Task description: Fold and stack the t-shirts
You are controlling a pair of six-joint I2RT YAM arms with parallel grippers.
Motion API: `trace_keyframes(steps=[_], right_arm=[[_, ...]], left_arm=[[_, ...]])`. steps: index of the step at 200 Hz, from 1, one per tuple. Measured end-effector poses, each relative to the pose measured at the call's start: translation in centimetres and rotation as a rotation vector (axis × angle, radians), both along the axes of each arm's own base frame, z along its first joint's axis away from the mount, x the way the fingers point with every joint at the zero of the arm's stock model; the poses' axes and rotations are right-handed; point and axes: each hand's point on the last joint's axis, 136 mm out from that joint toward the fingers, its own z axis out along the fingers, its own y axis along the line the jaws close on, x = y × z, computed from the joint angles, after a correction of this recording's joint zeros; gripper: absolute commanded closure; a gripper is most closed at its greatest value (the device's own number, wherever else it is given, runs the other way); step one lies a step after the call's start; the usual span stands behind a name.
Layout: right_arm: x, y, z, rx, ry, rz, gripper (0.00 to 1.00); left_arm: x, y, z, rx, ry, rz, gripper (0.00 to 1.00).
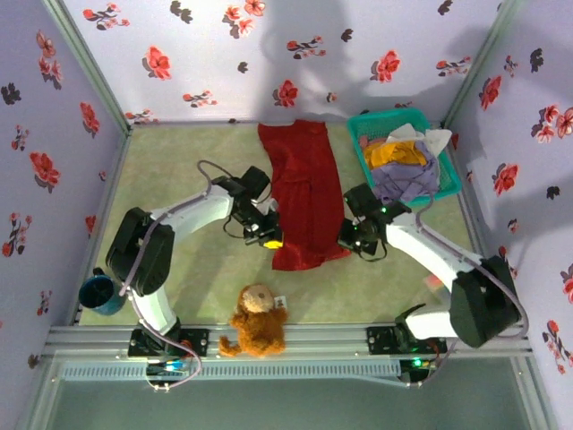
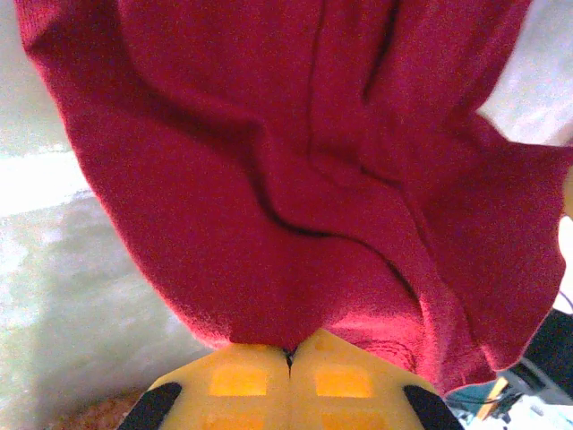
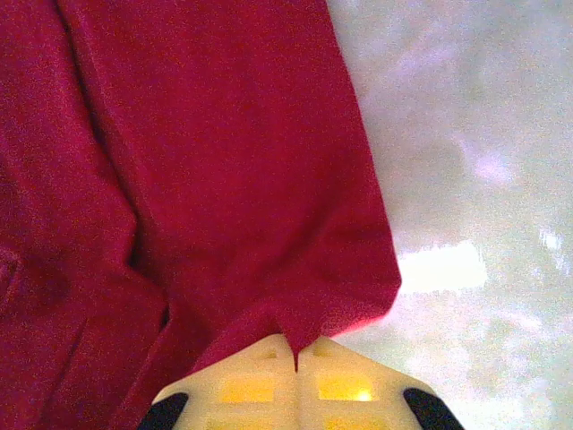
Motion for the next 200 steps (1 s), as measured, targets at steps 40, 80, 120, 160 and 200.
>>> trace_keyframes(steps=[40, 80, 120, 160, 200], right_arm=[[5.4, 0.3, 0.8, -0.03, -0.049, 0.009, 1.0], [10.1, 0.2, 2.1, -0.065, -0.13, 0.01, 1.0], [14.1, -0.5, 1.7, -0.078, -0.16, -0.013, 1.0], [16.8, -0.5, 0.9, -0.091, -0.162, -0.009, 1.0], [19.5, 0.0, 0.9, -0.091, -0.187, -0.003, 1.0]], left_arm=[[5.6, -0.2, 1.3, -0.052, -0.035, 0.076, 1.0], [10.4, 1.3, 0.4, -0.063, -0.041, 0.149, 1.0], [13.8, 2.4, -0.9, -0.113, -0.013, 0.2, 1.0], [15.8, 1.9, -1.6, -0.147, -0.018, 0.182, 1.0], [17.5, 1.3, -1.6, -0.174, -0.019, 0.17, 0.92]])
